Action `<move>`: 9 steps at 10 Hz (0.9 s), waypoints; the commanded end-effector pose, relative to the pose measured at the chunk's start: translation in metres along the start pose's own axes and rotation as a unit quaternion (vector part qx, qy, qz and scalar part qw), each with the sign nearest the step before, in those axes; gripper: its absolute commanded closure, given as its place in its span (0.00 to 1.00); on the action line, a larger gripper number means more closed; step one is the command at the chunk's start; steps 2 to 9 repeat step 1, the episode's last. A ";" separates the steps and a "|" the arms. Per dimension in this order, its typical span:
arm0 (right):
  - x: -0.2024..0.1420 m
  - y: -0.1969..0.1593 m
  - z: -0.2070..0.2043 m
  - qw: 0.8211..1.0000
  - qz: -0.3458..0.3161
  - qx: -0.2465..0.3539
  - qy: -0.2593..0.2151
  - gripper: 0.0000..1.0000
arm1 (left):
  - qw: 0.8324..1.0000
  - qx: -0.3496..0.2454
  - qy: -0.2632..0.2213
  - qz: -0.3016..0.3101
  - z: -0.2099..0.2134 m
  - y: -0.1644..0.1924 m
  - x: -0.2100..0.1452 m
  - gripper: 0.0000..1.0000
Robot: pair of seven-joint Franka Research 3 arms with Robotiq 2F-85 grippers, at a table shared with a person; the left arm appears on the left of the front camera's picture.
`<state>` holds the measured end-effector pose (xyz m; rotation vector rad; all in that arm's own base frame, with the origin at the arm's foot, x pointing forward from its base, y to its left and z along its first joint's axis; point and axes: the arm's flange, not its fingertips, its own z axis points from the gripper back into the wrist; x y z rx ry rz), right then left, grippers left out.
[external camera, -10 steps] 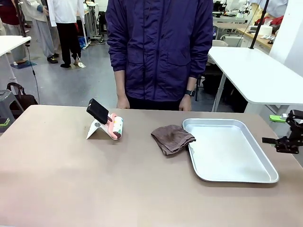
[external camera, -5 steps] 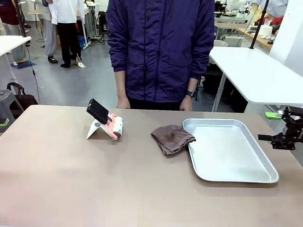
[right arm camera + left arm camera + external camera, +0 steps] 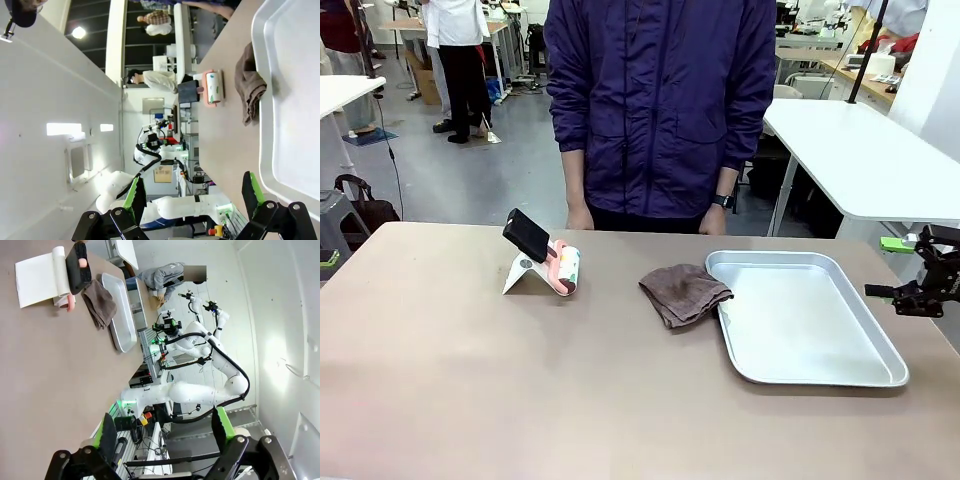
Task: Clean the surface of the table.
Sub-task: Return the Lint Roller and towel to their original positions.
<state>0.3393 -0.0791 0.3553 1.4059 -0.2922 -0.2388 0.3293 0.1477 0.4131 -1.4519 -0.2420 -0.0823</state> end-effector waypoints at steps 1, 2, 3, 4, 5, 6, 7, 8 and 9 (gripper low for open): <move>0.001 0.006 0.001 1.000 -0.011 0.004 -0.007 0.00 | 1.000 0.002 -0.003 0.001 0.000 -0.002 0.001 0.00; 0.001 0.006 0.001 1.000 -0.011 0.004 -0.007 0.00 | 1.000 0.002 -0.003 0.001 0.000 -0.002 0.001 0.00; 0.001 0.006 0.001 1.000 -0.011 0.004 -0.007 0.00 | 1.000 0.002 -0.003 0.001 0.000 -0.002 0.001 0.00; 0.001 0.006 0.001 1.000 -0.011 0.004 -0.007 0.00 | 1.000 0.002 -0.003 0.001 0.000 -0.002 0.001 0.00; 0.001 0.006 0.001 1.000 -0.011 0.004 -0.007 0.00 | 1.000 0.002 -0.003 0.001 0.000 -0.002 0.001 0.00; 0.001 0.006 0.001 1.000 -0.011 0.004 -0.007 0.00 | 1.000 0.002 -0.003 0.001 0.000 -0.002 0.001 0.00; 0.001 0.006 0.001 1.000 -0.011 0.004 -0.007 0.00 | 1.000 0.002 -0.003 0.001 0.000 -0.002 0.001 0.00; 0.001 0.006 0.001 1.000 -0.011 0.004 -0.007 0.00 | 1.000 0.002 -0.003 0.001 0.000 -0.002 0.001 0.00; 0.001 0.006 0.001 1.000 -0.011 0.004 -0.007 0.00 | 1.000 0.002 -0.003 0.001 0.000 -0.002 0.001 0.00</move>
